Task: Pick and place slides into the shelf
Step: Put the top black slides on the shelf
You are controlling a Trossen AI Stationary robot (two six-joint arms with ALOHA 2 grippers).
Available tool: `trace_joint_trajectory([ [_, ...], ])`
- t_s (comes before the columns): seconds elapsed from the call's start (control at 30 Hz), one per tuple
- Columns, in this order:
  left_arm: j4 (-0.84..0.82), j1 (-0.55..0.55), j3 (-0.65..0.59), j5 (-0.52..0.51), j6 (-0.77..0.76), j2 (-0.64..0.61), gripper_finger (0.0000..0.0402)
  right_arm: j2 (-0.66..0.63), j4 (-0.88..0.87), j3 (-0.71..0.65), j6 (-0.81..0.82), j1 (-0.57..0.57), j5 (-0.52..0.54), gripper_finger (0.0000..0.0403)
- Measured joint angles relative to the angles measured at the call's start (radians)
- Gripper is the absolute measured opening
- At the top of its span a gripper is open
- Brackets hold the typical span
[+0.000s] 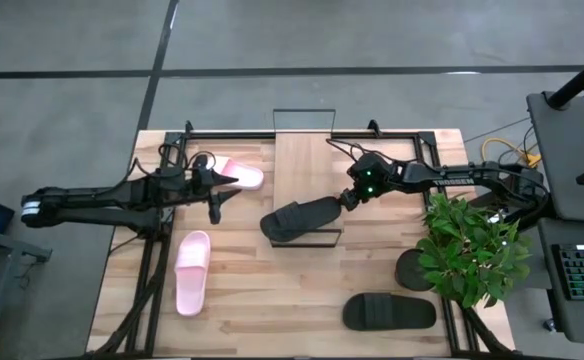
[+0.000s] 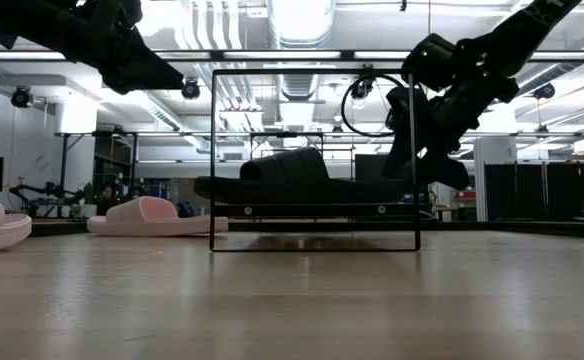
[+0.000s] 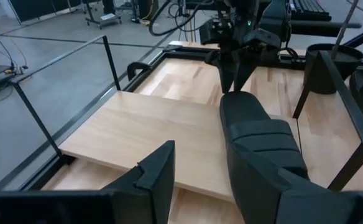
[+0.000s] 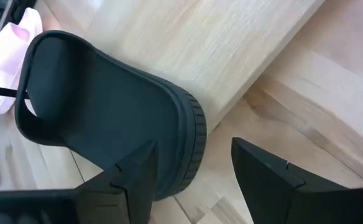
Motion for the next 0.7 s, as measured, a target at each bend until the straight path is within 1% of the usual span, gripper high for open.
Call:
trace_joint_trajectory([
  [0.27,-0.002,0.0,0.0,0.0,0.0,0.006,0.013,0.001,0.002,-0.007,0.004,0.0,-0.001,0.0194],
  [0.37,0.002,0.0,0.0,0.0,0.0,0.009,0.013,0.001,0.008,-0.01,0.004,0.0,-0.028,0.0194],
  [0.53,0.0,0.0,0.0,0.0,0.017,0.007,0.013,0.002,0.084,-0.027,0.013,0.001,-0.053,0.0194],
  [0.7,0.0,0.0,0.0,-0.018,0.018,0.007,0.013,0.002,0.099,-0.047,0.015,0.002,-0.057,0.0194],
])
